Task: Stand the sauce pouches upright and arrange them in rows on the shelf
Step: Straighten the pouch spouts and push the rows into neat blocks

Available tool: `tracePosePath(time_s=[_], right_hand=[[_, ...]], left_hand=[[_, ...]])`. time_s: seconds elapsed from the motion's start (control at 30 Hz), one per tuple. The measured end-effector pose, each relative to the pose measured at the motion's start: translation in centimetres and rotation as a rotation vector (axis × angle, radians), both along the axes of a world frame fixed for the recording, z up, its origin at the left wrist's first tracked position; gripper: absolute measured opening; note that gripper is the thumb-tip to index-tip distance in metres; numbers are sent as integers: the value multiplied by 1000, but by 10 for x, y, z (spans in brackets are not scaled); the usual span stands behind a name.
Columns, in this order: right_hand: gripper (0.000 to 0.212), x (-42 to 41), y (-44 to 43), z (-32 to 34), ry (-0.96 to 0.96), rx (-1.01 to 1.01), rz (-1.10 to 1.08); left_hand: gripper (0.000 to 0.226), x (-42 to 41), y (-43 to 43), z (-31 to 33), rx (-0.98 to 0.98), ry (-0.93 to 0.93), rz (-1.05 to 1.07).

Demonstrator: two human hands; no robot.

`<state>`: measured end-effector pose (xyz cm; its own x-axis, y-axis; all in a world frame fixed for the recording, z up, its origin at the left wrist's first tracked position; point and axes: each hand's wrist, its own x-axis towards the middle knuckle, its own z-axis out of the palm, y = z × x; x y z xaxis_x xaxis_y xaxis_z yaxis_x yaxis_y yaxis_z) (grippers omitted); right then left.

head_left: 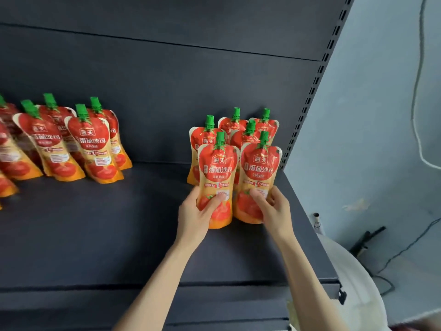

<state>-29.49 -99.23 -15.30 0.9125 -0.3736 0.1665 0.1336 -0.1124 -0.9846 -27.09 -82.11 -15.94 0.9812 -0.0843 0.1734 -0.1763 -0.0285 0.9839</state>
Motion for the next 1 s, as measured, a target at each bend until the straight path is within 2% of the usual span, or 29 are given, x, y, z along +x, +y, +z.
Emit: tracePosePath(time_s=[0.23, 0.43, 0.7, 1.0], right_hand=[[12, -11, 73, 13, -61, 84, 131], [15, -9, 171, 14, -62, 122, 216], [20, 2, 302, 8, -60, 124, 171], [19, 38, 340, 12, -59, -20, 70]], left_hand=[[31, -22, 81, 15, -25, -11, 82], [25, -26, 178, 13, -38, -37, 127], [27, -4, 303, 9, 14, -65, 104], [24, 43, 346, 9, 73, -90, 143]])
